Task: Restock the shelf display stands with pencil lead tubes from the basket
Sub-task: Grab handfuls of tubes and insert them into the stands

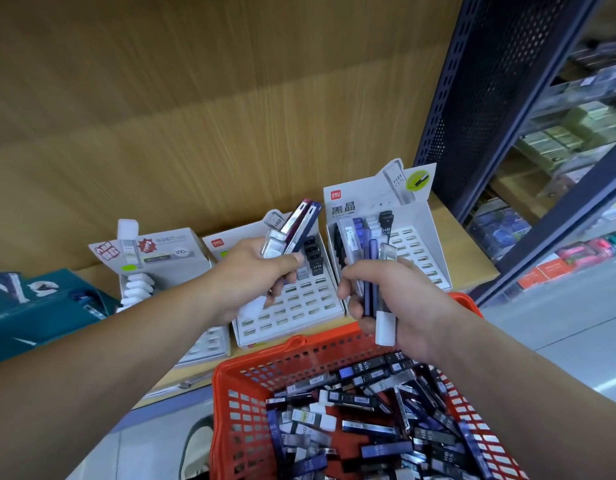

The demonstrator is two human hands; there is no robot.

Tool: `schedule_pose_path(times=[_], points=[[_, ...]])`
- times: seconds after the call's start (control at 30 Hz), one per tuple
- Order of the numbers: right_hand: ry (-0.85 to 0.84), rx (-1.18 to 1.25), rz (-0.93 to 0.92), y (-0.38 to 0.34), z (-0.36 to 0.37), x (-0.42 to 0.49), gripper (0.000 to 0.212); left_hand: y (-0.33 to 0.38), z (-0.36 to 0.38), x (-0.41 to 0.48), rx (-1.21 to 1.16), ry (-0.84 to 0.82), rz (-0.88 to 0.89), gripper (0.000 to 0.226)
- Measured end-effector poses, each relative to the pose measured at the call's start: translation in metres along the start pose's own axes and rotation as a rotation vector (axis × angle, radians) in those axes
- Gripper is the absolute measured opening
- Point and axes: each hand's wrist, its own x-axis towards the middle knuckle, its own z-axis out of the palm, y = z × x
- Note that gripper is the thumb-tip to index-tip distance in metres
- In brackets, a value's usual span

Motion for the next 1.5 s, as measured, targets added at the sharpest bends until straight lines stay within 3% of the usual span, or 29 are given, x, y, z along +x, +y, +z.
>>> schedule_pose_path(times=[0.1,0.23,0.5,0.63,0.8,1.03,1.17,1.27,1.5], points=[[0.032,0.036,-0.033,-0.002,0.001,-0.002,0.022,0.009,-0.001,-0.011,-0.169,-0.196,-0.117,0.017],[0.044,0.076,-0.094,-0.003,0.001,-0.004,0.030,0.012,0.007,-0.021,-0.142,-0.427,-0.137,0.017],[0.015,0.107,-0.114,-0.003,0.002,-0.002,0.030,0.024,0.023,-0.032,-0.048,-0.588,-0.091,0.022],[0.044,0.118,-0.132,-0.002,-0.001,-0.001,0.025,0.020,0.020,-0.030,-0.027,-0.561,-0.074,0.033],[0.104,0.245,-0.103,-0.002,-0.007,0.005,0.023,0.015,0.010,-0.027,-0.018,-0.549,-0.114,0.016],[0.070,0.196,-0.076,0.001,-0.008,0.008,0.028,0.015,-0.001,-0.027,-0.336,-0.469,-0.203,0.026],[0.063,0.164,-0.012,0.003,-0.002,0.007,0.033,0.017,0.004,-0.026,-0.460,-0.342,-0.226,0.031],[0.066,0.152,-0.010,0.004,-0.002,0.004,0.039,0.013,0.006,-0.022,-0.440,-0.244,-0.238,0.032],[0.005,0.041,0.018,0.007,0.008,-0.003,0.029,0.006,0.003,-0.009,-0.330,-0.045,-0.170,0.025]])
